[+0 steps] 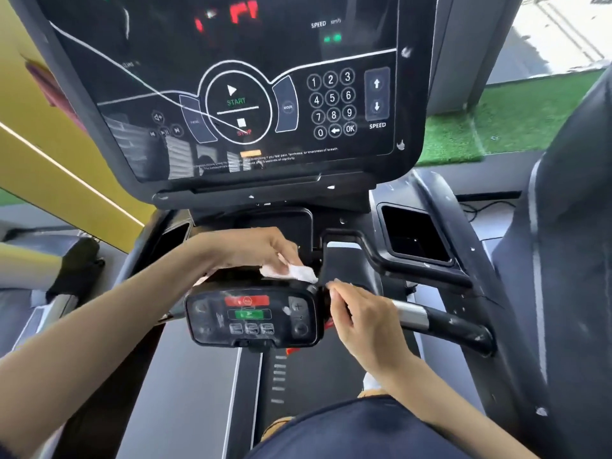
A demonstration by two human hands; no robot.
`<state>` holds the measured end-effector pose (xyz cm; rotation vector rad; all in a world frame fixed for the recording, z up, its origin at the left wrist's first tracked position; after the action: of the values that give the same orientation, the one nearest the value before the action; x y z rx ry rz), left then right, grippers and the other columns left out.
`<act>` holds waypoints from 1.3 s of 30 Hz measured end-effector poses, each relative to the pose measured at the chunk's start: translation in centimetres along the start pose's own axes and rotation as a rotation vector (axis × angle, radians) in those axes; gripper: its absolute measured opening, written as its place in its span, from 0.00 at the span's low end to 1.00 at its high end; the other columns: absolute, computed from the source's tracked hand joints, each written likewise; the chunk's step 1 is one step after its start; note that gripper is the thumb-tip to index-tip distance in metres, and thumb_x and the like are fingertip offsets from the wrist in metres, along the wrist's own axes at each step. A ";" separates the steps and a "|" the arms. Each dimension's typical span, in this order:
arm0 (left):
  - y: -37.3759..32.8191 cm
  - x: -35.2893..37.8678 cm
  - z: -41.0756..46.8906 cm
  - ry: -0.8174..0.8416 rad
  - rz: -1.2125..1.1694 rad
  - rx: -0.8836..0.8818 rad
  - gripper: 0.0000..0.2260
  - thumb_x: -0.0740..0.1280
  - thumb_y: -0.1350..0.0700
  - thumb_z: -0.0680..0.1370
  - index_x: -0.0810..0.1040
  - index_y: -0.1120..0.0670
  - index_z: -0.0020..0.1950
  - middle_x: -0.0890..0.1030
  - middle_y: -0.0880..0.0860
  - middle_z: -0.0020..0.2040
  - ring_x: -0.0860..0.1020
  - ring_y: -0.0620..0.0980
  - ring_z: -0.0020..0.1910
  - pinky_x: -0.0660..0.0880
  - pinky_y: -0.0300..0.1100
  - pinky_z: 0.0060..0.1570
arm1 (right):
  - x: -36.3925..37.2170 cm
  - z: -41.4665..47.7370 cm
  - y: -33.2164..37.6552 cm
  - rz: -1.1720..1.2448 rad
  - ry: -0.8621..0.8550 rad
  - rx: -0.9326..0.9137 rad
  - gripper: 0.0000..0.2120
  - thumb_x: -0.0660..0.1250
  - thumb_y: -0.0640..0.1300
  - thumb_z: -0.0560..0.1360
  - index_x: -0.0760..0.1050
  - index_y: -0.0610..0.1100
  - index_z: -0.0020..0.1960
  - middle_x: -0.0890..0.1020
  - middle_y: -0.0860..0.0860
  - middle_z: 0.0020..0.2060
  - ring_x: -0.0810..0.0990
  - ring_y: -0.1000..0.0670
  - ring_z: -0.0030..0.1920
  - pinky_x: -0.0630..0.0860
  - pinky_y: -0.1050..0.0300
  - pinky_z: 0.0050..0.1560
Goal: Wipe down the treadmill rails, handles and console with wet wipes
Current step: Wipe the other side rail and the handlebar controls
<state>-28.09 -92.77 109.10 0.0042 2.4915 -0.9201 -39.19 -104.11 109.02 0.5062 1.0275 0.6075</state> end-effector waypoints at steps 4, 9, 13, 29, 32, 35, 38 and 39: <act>-1.8 1.7 2.6 -0.069 0.183 0.040 0.15 0.62 0.67 0.75 0.85 0.52 0.47 0.74 0.44 0.42 0.72 0.34 0.37 0.66 0.28 0.39 | -0.5 0.3 -0.2 -0.002 -0.046 0.113 0.12 0.56 0.42 0.78 0.77 0.41 0.43 0.72 0.53 0.22 0.67 0.51 0.21 0.69 0.56 0.23; -1.7 1.2 1.2 -0.095 0.125 0.095 0.14 0.63 0.66 0.75 0.85 0.52 0.46 0.75 0.42 0.41 0.73 0.37 0.37 0.68 0.33 0.39 | -0.6 0.5 -0.6 -0.003 -0.059 0.242 0.14 0.55 0.44 0.78 0.77 0.40 0.51 0.76 0.51 0.23 0.74 0.46 0.24 0.70 0.53 0.31; -0.4 0.5 -0.8 -0.162 0.056 0.157 0.14 0.63 0.67 0.75 0.84 0.51 0.48 0.78 0.41 0.41 0.74 0.36 0.39 0.69 0.37 0.46 | 0.2 -0.5 -0.2 0.036 -0.024 0.351 0.10 0.59 0.36 0.79 0.77 0.41 0.55 0.83 0.44 0.35 0.79 0.41 0.34 0.71 0.50 0.41; 10.9 -3.5 -9.6 -0.336 -0.143 0.171 0.14 0.61 0.70 0.74 0.83 0.59 0.51 0.83 0.61 0.49 0.76 0.50 0.46 0.69 0.44 0.51 | 3.5 -0.6 8.0 -0.043 0.165 0.263 0.20 0.55 0.33 0.80 0.66 0.42 0.71 0.72 0.44 0.68 0.67 0.47 0.71 0.54 0.56 0.74; 13.3 -3.1 -11.0 -0.453 -0.264 0.170 0.12 0.62 0.70 0.71 0.81 0.65 0.50 0.80 0.57 0.43 0.74 0.50 0.42 0.68 0.44 0.48 | 5.2 -0.7 10.2 -0.113 0.167 0.176 0.21 0.56 0.32 0.79 0.66 0.41 0.72 0.68 0.46 0.71 0.61 0.50 0.74 0.44 0.67 0.71; 14.3 -1.8 -12.2 -0.654 -0.438 0.162 0.13 0.62 0.60 0.68 0.79 0.67 0.46 0.71 0.55 0.37 0.67 0.50 0.37 0.61 0.42 0.37 | 7.1 -1.2 11.9 -0.114 0.172 0.120 0.23 0.56 0.30 0.78 0.65 0.40 0.71 0.68 0.45 0.72 0.61 0.49 0.74 0.45 0.63 0.74; 14.4 -0.8 -13.1 -0.902 -0.469 0.080 0.09 0.64 0.58 0.75 0.84 0.55 0.47 0.76 0.51 0.34 0.71 0.48 0.34 0.65 0.38 0.32 | 8.7 -1.7 13.2 -0.139 0.183 0.055 0.25 0.55 0.28 0.76 0.65 0.40 0.72 0.68 0.44 0.72 0.60 0.50 0.75 0.45 0.60 0.75; 14.7 -0.5 -13.3 -0.968 -0.457 0.041 0.11 0.62 0.61 0.76 0.84 0.53 0.49 0.79 0.51 0.37 0.75 0.49 0.37 0.67 0.39 0.34 | 9.0 -1.8 13.5 -0.143 0.184 0.044 0.25 0.55 0.28 0.76 0.65 0.40 0.72 0.67 0.45 0.72 0.60 0.50 0.75 0.45 0.59 0.75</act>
<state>-31.08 -73.21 109.07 -0.8208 1.5735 -0.8507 -40.44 -87.96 111.30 0.4159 1.2426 0.5114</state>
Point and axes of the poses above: each hand's wrist, its own z-axis towards the middle knuckle, its own x-axis out of the palm, y = z × x, the point moved 9 cm from there along z, towards the middle knuckle
